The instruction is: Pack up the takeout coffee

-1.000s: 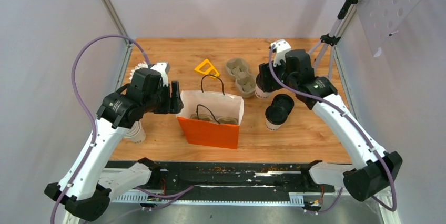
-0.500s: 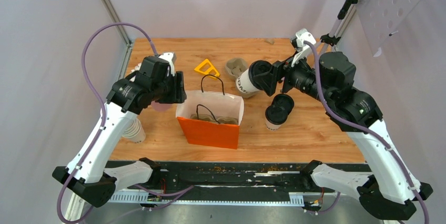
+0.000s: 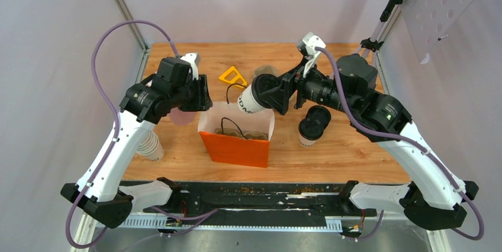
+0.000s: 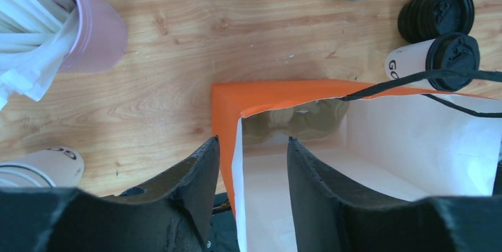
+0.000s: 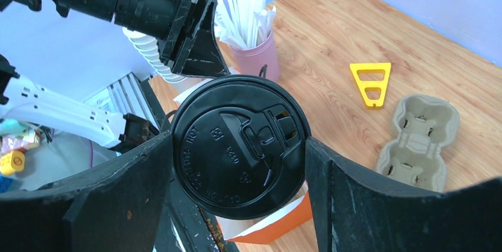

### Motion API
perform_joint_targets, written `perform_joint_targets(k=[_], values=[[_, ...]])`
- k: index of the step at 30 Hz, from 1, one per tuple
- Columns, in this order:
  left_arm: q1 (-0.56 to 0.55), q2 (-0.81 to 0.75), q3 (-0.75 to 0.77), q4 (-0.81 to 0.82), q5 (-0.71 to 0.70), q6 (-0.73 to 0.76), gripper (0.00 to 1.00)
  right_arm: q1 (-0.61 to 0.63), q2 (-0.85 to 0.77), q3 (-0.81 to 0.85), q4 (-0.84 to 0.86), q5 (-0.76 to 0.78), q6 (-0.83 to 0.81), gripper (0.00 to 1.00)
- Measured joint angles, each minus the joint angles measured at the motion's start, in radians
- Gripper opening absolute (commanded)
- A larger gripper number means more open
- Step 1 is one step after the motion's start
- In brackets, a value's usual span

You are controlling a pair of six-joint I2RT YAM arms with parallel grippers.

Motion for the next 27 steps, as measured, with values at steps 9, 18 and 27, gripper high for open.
perform_joint_targets(k=[9, 18, 27], values=[[0.0, 0.002, -0.044, 0.035, 0.06, -0.015, 0.55, 0.001, 0.047, -0.053, 0.065, -0.09, -0.078, 0.72], [0.0, -0.005, -0.044, -0.031, 0.066, -0.013, 0.62, 0.033, 0.048, -0.165, 0.126, -0.13, -0.111, 0.71], [0.0, -0.018, -0.058, -0.053, 0.084, 0.003, 0.27, 0.14, 0.094, -0.201, 0.129, -0.103, -0.186, 0.71]])
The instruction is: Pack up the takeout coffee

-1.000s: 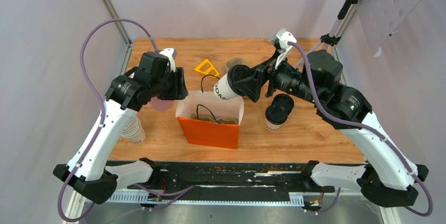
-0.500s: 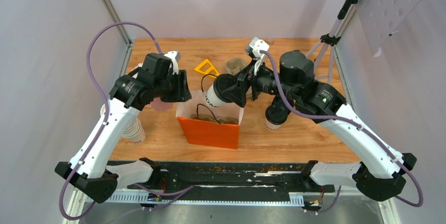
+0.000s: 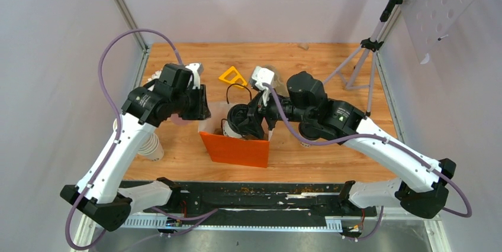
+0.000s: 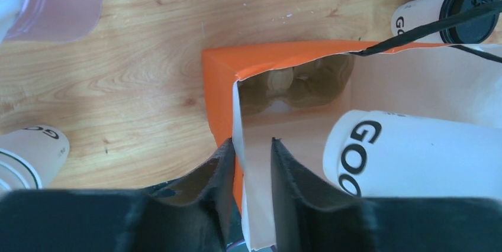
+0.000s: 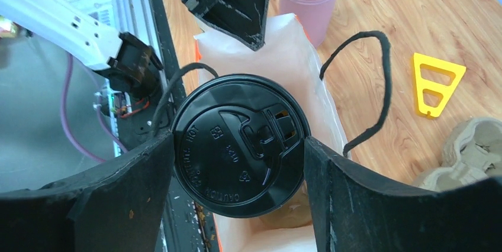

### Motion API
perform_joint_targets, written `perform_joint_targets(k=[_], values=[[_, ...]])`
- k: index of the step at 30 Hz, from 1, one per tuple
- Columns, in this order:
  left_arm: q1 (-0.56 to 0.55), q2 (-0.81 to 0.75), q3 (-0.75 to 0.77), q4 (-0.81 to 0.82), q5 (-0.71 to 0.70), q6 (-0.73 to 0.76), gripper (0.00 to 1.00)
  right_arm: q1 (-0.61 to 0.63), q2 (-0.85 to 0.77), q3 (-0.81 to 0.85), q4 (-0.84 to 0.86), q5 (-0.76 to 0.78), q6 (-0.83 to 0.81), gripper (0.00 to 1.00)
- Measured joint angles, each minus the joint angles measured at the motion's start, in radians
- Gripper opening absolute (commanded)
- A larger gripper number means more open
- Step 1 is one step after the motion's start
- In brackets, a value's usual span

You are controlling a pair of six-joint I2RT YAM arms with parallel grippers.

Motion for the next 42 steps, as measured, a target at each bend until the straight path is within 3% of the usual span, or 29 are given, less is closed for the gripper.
perform_joint_targets(k=[3, 6, 14, 16, 20, 26, 38, 42], values=[[0.0, -0.019, -0.038, 0.027, 0.026, 0.018, 0.12, 0.016, 0.004, -0.031, 0.016, 0.034, -0.034, 0.71], [0.0, -0.047, -0.086, 0.074, 0.065, 0.03, 0.03, 0.016, 0.013, -0.053, 0.031, 0.068, -0.074, 0.71], [0.0, -0.167, -0.253, 0.301, 0.204, 0.038, 0.01, 0.017, 0.032, -0.113, 0.074, 0.104, -0.187, 0.71], [0.0, -0.19, -0.289, 0.348, 0.219, 0.027, 0.08, 0.019, 0.032, -0.133, 0.073, 0.103, -0.207, 0.71], [0.0, -0.204, -0.311, 0.382, 0.225, -0.003, 0.41, 0.05, 0.031, -0.167, 0.074, 0.104, -0.254, 0.71], [0.0, -0.204, -0.269, 0.285, 0.193, -0.025, 0.65, 0.145, 0.016, -0.224, 0.074, 0.148, -0.311, 0.7], [0.0, -0.228, -0.23, 0.055, 0.275, 0.005, 0.69, 0.317, -0.04, -0.346, 0.117, 0.344, -0.353, 0.7], [0.0, -0.263, -0.254, 0.019, 0.282, 0.014, 0.56, 0.351, -0.044, -0.365, 0.117, 0.383, -0.353, 0.7]])
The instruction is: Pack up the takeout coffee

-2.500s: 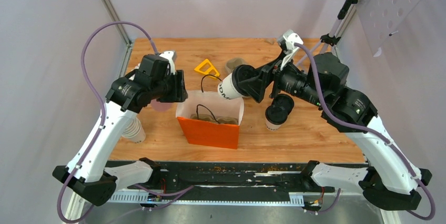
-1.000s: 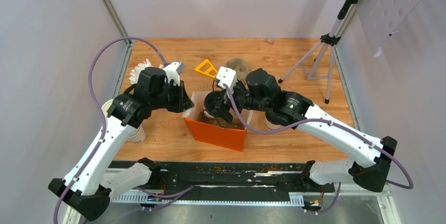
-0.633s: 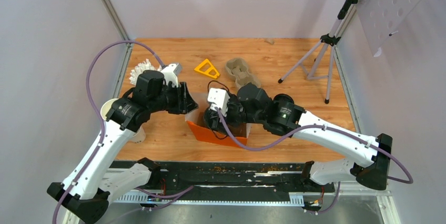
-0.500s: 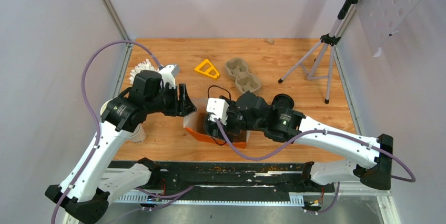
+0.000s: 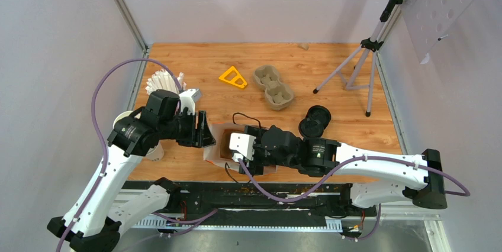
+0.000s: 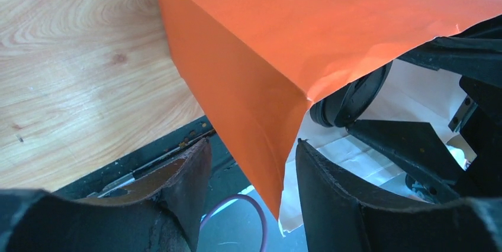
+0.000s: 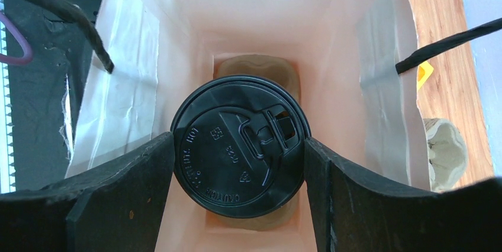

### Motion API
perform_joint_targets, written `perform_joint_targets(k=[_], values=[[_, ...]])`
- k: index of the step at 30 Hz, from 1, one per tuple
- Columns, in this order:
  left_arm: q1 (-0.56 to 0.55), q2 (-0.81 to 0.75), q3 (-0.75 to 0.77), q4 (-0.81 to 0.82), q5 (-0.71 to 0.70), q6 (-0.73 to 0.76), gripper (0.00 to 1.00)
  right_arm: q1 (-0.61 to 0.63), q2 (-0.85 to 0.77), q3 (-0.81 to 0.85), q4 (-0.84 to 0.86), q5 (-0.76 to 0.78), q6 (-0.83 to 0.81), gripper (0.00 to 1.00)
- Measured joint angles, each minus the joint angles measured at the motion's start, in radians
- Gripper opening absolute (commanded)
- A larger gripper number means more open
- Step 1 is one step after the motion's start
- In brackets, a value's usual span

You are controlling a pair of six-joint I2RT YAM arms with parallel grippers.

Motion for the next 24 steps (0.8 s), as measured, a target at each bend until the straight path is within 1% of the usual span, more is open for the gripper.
perform_joint_targets(k=[4, 5, 6, 8, 12, 19, 24], values=[[0.0, -0.028, -0.006, -0.006, 0.001, 0.016, 0.24, 0.012, -0.001, -0.016, 0.006, 0.031, 0.0, 0.7], [0.0, -0.034, -0.009, -0.006, -0.001, 0.019, 0.17, 0.012, -0.001, -0.021, 0.01, 0.04, 0.0, 0.7], [0.0, -0.04, -0.011, -0.003, -0.003, 0.021, 0.12, 0.012, -0.001, -0.025, 0.014, 0.047, -0.001, 0.71], [0.0, -0.051, -0.017, 0.012, -0.005, 0.037, 0.05, 0.012, -0.001, -0.03, 0.021, 0.056, -0.007, 0.72], [0.0, -0.071, -0.038, 0.072, -0.005, 0.057, 0.01, 0.012, 0.018, -0.028, 0.047, 0.078, -0.042, 0.72], [0.0, -0.125, -0.153, 0.24, 0.037, 0.127, 0.0, 0.011, 0.11, 0.014, 0.059, 0.08, -0.118, 0.71], [0.0, -0.156, -0.201, 0.31, 0.076, 0.148, 0.01, 0.011, 0.122, 0.025, 0.058, 0.059, -0.139, 0.7]])
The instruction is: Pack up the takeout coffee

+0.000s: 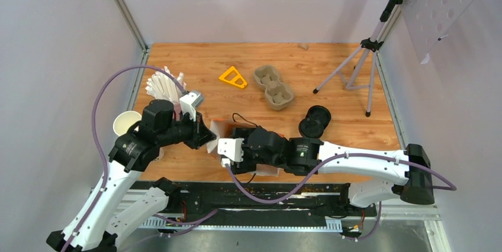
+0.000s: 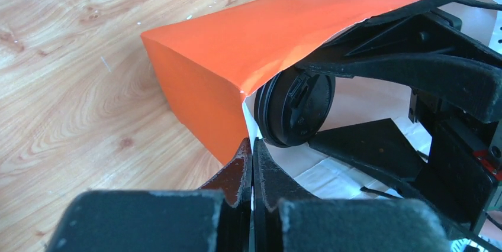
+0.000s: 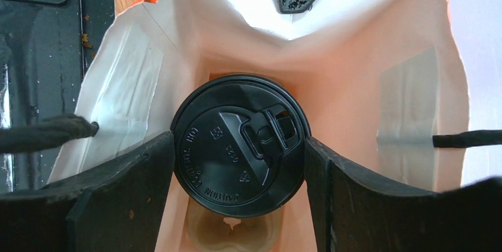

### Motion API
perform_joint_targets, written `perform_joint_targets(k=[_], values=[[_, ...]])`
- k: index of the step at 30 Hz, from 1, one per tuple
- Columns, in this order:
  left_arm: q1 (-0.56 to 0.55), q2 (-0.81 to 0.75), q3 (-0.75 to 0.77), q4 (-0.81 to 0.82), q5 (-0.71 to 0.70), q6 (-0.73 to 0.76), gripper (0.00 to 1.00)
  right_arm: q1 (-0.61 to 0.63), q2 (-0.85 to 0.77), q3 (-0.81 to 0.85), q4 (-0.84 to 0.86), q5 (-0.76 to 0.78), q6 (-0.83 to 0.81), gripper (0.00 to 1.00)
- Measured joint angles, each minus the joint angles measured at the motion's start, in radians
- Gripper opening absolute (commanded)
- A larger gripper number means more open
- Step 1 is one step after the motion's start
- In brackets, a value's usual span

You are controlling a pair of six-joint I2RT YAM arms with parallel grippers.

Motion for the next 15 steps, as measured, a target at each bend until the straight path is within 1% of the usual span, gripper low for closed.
perform_joint_targets(k=[4, 9, 15], values=[[0.0, -0.038, -0.023, 0.003, 0.023, 0.018, 0.02, 0.0, -0.012, -0.03, 0.013, -0.011, -0.016, 0.7], [0.0, -0.075, -0.043, 0.001, 0.062, 0.051, 0.03, 0.0, -0.042, -0.126, 0.03, -0.01, -0.034, 0.7], [0.0, -0.076, -0.078, 0.003, 0.119, 0.073, 0.03, 0.0, -0.04, -0.135, 0.027, -0.01, -0.053, 0.7]])
